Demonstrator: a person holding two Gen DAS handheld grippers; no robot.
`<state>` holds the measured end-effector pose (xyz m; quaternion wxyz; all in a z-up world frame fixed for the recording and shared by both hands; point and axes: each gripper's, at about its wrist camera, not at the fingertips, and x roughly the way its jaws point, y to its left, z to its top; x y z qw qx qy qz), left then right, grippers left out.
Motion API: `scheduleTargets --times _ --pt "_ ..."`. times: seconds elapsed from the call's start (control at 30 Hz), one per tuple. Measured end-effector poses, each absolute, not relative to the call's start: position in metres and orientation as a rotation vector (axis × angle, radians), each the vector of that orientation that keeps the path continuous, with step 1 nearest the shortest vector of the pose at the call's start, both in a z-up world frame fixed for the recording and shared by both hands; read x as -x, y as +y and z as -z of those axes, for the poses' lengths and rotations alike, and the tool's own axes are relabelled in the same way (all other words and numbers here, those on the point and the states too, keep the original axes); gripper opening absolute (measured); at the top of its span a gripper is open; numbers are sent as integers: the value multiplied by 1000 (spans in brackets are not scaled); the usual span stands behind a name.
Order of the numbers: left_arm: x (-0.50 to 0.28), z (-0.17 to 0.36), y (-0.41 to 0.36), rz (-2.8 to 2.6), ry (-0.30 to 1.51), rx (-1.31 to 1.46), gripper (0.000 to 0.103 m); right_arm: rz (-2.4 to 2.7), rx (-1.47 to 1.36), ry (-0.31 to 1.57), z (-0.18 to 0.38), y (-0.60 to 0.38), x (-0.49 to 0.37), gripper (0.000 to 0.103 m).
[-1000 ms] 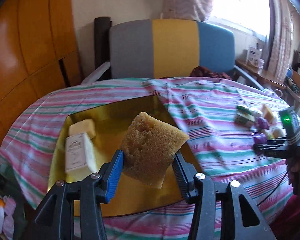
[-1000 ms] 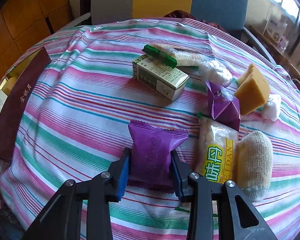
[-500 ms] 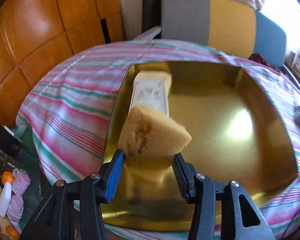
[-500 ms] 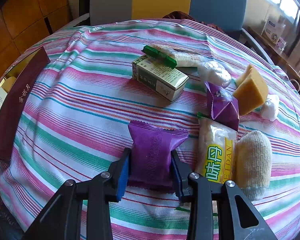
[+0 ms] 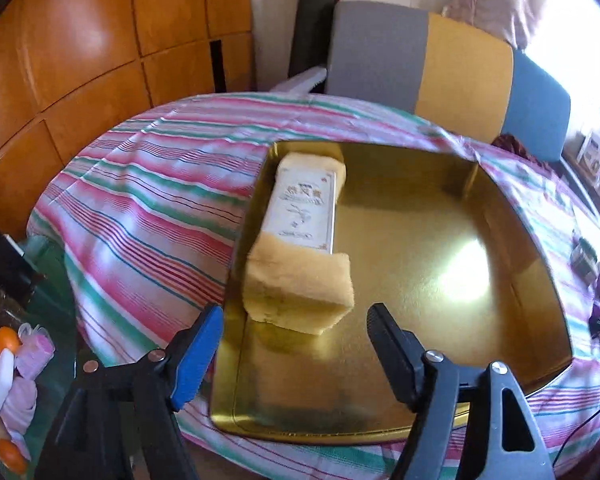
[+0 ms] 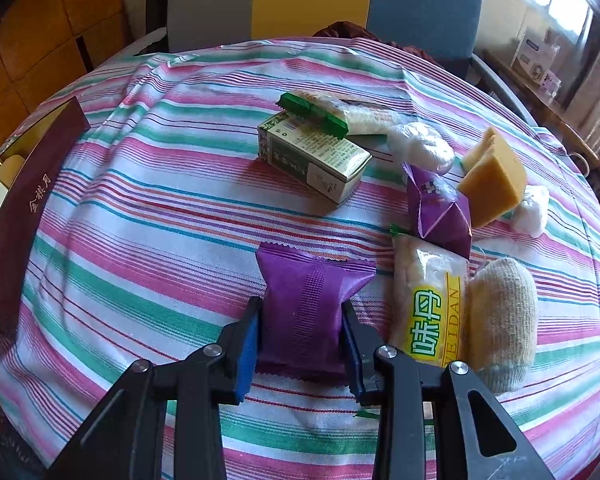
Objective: Organize objects
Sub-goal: 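Lower the sponge into the gold tray beside the box and open the left tool, then carry the purple snack packet into the gold tray and release it with the right tool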
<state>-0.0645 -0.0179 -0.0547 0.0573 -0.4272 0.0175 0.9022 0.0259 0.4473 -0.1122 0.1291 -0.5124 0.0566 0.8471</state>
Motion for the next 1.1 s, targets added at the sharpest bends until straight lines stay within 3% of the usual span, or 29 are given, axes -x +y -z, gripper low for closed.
scheduleTargets --times 0.27,0.63,1.1 --pt "51 33 -32 -2803 -57 1214 75 -2523 1403 192 79 419 -19 35" --pt "43 19 -56 -2841 -157 1175 70 -2995 1315 26 0 239 24 35" --pt "44 35 -96 -2893 -265 1238 70 -2979 1675 -257 79 66 78 35"
